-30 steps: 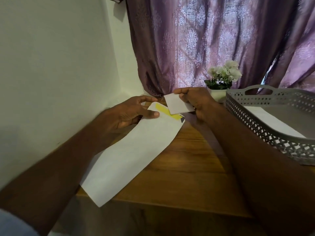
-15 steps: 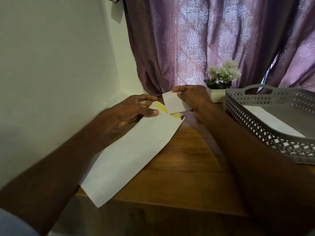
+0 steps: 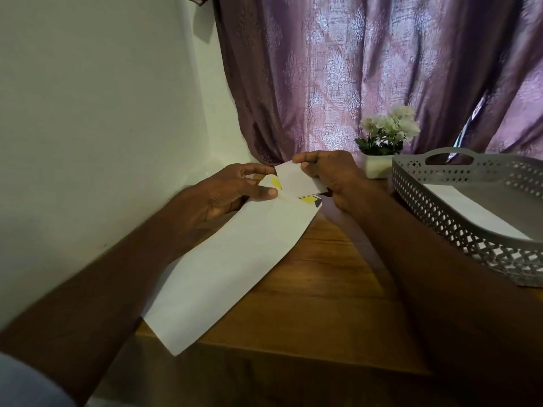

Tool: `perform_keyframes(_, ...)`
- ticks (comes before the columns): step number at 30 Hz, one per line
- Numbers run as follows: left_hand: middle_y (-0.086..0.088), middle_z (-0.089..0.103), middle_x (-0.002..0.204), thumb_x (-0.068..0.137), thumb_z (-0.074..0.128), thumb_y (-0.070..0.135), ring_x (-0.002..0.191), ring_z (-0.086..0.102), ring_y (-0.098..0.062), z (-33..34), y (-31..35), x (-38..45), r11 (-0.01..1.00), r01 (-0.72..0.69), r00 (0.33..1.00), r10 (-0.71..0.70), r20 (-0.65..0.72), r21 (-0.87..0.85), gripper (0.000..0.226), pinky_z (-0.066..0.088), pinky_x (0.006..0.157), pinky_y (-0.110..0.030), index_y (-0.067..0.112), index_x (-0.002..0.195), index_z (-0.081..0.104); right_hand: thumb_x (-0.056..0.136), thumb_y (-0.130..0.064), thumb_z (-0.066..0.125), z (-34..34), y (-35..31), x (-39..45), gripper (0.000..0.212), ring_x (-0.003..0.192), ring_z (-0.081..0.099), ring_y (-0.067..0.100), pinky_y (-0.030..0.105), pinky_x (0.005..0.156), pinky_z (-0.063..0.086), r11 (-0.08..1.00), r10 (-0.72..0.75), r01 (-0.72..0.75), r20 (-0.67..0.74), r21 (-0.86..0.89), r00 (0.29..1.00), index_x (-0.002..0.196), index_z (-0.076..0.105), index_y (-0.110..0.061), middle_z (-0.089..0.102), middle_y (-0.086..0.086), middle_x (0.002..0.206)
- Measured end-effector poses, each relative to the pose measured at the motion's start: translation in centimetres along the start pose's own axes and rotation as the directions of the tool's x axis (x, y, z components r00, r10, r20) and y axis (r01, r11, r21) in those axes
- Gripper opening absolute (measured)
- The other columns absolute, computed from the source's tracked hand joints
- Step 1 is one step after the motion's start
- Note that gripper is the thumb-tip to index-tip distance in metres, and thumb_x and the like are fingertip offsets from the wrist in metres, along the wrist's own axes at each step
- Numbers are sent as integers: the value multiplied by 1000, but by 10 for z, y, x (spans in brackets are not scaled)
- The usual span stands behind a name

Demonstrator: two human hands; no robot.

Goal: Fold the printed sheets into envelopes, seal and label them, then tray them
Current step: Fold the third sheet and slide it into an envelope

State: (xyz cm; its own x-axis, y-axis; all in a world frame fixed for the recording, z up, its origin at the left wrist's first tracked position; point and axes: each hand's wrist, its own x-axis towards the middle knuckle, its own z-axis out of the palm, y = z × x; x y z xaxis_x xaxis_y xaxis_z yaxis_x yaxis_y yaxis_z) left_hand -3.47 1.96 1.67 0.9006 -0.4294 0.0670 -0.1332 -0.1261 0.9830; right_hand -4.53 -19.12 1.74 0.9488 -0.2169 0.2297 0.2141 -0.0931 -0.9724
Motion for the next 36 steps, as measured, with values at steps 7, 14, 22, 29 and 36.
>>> perform_keyframes(7,-17,76,116,81,78,-4,99,76,-29,-1,0,-2,993,21,999,-25,-31,-115,47,64,83,-36,6,126,69,89,2,72,9,-2,-8,18,81,70,19,20,51,55,999,5,-5,5,50,1000,92,79,-14,76,11,100)
perform_keyframes(14,-15,78,113,74,85,4,93,78,-28,-8,0,1,992,50,991,-64,-121,-116,57,64,77,-36,8,128,68,96,-9,67,15,-3,-9,17,86,68,16,18,50,52,996,40,-46,84,71,996,108,78,-16,75,3,100)
perform_keyframes(22,-14,78,112,70,79,7,95,77,-29,-8,3,-4,984,143,990,-144,3,-108,48,64,85,-39,7,117,70,99,1,56,16,8,-1,34,111,69,30,33,72,56,975,127,-168,253,148,959,116,72,-23,72,11,122)
perform_keyframes(29,-12,80,104,77,79,1,90,77,-29,-13,5,-2,977,208,977,-210,-41,-40,47,65,79,-38,10,121,65,97,1,59,20,14,2,28,110,69,33,45,87,55,965,186,-236,338,113,923,115,69,-19,72,15,121)
perform_keyframes(36,-17,78,109,72,82,0,86,78,-28,-14,2,-2,979,178,979,-186,-79,-101,65,64,69,-36,6,134,64,81,13,74,13,13,2,38,100,73,35,44,82,63,982,153,-173,204,82,967,105,77,-16,74,17,114)
